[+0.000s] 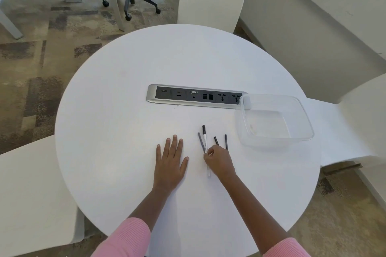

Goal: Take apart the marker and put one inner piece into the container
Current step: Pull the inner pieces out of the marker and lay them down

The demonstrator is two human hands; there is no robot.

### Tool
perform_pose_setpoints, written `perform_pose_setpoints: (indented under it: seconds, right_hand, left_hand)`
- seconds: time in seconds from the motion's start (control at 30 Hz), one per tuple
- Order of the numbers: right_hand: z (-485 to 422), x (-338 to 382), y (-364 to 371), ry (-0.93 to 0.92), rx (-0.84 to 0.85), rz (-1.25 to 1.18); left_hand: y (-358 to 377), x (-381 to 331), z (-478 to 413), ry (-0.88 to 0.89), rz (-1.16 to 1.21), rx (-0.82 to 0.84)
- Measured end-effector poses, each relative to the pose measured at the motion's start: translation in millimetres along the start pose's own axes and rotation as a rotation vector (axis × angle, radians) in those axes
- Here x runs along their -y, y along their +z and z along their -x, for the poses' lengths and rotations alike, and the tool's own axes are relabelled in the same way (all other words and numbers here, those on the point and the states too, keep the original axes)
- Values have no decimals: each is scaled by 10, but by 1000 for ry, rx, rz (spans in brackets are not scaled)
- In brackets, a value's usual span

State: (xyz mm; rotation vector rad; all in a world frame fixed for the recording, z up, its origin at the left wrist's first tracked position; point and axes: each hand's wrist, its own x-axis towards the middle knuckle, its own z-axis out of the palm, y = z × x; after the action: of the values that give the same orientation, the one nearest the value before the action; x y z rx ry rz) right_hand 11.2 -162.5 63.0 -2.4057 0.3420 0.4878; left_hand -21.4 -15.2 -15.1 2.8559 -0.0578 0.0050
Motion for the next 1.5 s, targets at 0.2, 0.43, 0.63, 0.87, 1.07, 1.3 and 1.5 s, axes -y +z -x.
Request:
perform_pose_setpoints:
  seconds: [0.2, 0.43, 0.63, 0.87, 1.07, 1.3, 1.5]
  right_hand:
    - [-10, 4, -13, 24, 7, -82]
    - [-43, -29, -28, -53, -59, 167]
    - [-47, -4, -1, -85, -64, 208]
    - [-23, 21, 11, -121, -108, 204]
    - [16, 181, 155, -207, -89, 93]
    - [9, 323, 267, -196, -52, 176]
    - [-2, 320, 283, -183, -68, 246]
  left_hand:
    - [-6, 2, 3, -2, 5, 6]
    - [-9, -1, 1, -2, 7, 12]
    - [-3, 1, 2, -10, 4, 16]
    - [-4, 1, 2, -4, -3, 7]
    - [0, 6, 7, -1, 1, 11]
    - [-2, 9, 0, 2, 9, 12]
    - [-9, 6, 5, 3, 13, 11]
